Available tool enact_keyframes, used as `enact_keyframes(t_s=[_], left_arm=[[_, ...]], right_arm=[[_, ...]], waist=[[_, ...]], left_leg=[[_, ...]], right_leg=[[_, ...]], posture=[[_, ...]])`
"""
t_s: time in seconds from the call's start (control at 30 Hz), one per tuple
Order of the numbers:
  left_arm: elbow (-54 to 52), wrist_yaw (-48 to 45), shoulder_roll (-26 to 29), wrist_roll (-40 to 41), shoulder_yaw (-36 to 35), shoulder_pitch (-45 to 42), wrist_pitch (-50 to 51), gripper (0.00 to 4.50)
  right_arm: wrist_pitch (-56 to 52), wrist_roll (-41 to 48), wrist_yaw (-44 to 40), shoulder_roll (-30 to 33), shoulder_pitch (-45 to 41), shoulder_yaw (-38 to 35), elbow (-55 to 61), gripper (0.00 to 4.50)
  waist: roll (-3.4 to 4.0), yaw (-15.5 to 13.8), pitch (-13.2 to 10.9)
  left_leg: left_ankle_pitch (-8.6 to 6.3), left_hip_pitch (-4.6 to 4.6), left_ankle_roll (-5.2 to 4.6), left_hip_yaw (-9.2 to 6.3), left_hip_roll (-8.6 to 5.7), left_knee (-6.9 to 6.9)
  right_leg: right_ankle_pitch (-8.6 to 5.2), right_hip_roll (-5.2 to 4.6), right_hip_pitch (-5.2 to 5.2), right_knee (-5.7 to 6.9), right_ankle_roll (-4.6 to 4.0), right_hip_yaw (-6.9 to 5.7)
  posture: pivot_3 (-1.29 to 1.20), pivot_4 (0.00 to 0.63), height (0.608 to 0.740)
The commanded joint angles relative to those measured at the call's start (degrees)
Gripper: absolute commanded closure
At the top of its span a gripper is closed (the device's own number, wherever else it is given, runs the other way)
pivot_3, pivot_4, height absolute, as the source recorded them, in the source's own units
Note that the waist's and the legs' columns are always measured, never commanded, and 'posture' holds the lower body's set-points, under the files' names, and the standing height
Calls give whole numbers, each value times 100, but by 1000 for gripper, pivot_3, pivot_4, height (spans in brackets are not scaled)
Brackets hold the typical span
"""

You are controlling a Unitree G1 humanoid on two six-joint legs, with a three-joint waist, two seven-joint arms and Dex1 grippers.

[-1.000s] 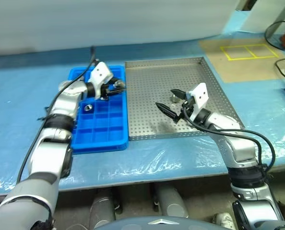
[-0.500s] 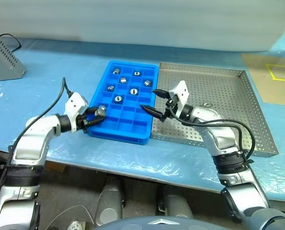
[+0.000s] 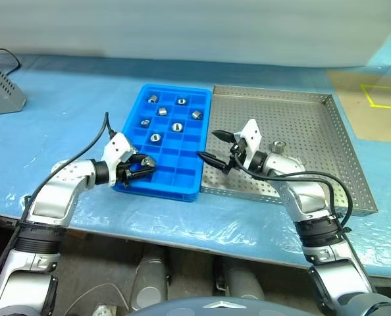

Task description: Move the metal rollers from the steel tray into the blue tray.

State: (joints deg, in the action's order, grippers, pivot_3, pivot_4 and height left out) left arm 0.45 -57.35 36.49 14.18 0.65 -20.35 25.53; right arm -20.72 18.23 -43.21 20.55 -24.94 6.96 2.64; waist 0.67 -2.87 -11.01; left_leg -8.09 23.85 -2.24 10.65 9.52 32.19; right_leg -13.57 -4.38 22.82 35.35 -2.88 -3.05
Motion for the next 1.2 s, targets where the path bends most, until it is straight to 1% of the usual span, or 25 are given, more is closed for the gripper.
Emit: enact_keyframes(t_s=[0.03, 0.07, 0.17, 0.23, 0.3, 0.37, 0.43, 0.5, 0.57, 0.67, 0.8, 0.9, 1.03, 1.2], left_arm=[[295, -53, 116, -48, 131, 12, 172, 1852], [318, -14, 121, -63, 119, -37, 166, 1695], [447, 62, 125, -182, 162, -175, 28, 763], [495, -10, 140, -223, 247, -232, -54, 763], [523, -26, 114, -240, 300, -306, -88, 763], [517, -8, 53, -221, 322, -420, -92, 763], [495, -27, 10, -193, 349, -529, -116, 763], [486, -29, -50, -176, 384, -677, -164, 763], [467, -46, -252, -101, 462, -953, -186, 763], [567, -146, -572, -109, 679, -1247, -285, 763], [1184, -272, -926, -294, 946, -1658, -633, 763], [1712, -509, -1129, -383, 1128, -2046, -939, 763], [2678, -744, -1527, -557, 1307, -2673, -1500, 763], [3920, -904, -2276, -651, 1308, -3593, -2105, 763]], right_arm=[[8, 35, 85, 38, 11, -140, 333, 0], [3, 42, 101, 45, 25, -150, 349, 0], [10, 48, 148, 53, 62, -164, 358, 0], [23, 37, 173, 49, 99, -151, 375, 0], [31, 29, 201, 41, 121, -137, 390, 0], [34, 16, 237, 40, 146, -127, 409, 0], [43, -12, 270, 54, 173, -115, 427, 0], [31, 13, 296, 54, 214, -139, 471, 0], [9, 25, 340, 65, 266, -164, 535, 0], [-29, 8, 441, 108, 346, -211, 677, 0], [-157, 91, 678, 356, 556, -667, 995, 0], [-247, 219, 704, 702, 881, -1183, 1229, 0], [-472, 387, 807, 1012, 1360, -1715, 1697, 0], [-669, 450, 1178, 1031, 2111, -2218, 2388, 0]], waist=[[14, 37, 8], [15, 44, 9], [15, 53, 9], [15, 55, 9], [15, 60, 9], [15, 67, 9], [14, 69, 9], [13, 70, 9], [12, 62, 9], [12, 58, 9], [10, 131, 10], [9, 205, 9], [8, 298, 10], [8, 460, 11]], left_leg=[[1, -5, 2, 0, 3, 0], [2, -15, 3, 1, 4, -1], [1, -46, 5, 3, 4, -2], [1, -64, 6, 5, 4, -3], [1, -66, 6, 6, 4, -4], [1, -65, 6, 9, 5, -4], [1, -61, 6, 16, 6, -5], [1, -48, 6, 22, 7, -8], [1, -20, 4, 25, 8, -8], [-2, -4, -3, 34, 8, -1], [-7, -7, -11, 50, 8, 4], [-8, -9, -12, 53, 11, 4], [-10, -9, -16, 59, 13, 5], [-21, -1, -37, 63, 13, 13]], right_leg=[[0, 3, -4, 1, -1, 0], [-1, 3, -12, 2, -1, 0], [-4, 3, -37, 3, 6, 4], [-22, 3, -51, 3, 37, 8], [-24, 3, -52, 3, 41, 10], [-21, 3, -50, 3, 35, 11], [-5, 3, -46, 2, 6, 14], [-3, 3, -33, -1, 3, 16], [-1, 4, -6, -2, 0, 16], [0, 3, 4, -2, -1, 16], [0, 1, 4, -5, 0, 28], [0, 3, 4, -6, 0, 30], [1, 4, 3, -12, 1, 31], [6, 4, -5, -37, 10, 30]], posture=[[-142, 150, 740], [-142, 150, 740], [-152, 150, 740], [-154, 150, 740], [-163, 150, 740], [-163, 150, 740], [-176, 150, 740], [-191, 150, 740], [-210, 150, 740], [-254, 150, 740], [-310, 150, 740], [-387, 150, 740], [-473, 150, 740], [-615, 150, 740]])
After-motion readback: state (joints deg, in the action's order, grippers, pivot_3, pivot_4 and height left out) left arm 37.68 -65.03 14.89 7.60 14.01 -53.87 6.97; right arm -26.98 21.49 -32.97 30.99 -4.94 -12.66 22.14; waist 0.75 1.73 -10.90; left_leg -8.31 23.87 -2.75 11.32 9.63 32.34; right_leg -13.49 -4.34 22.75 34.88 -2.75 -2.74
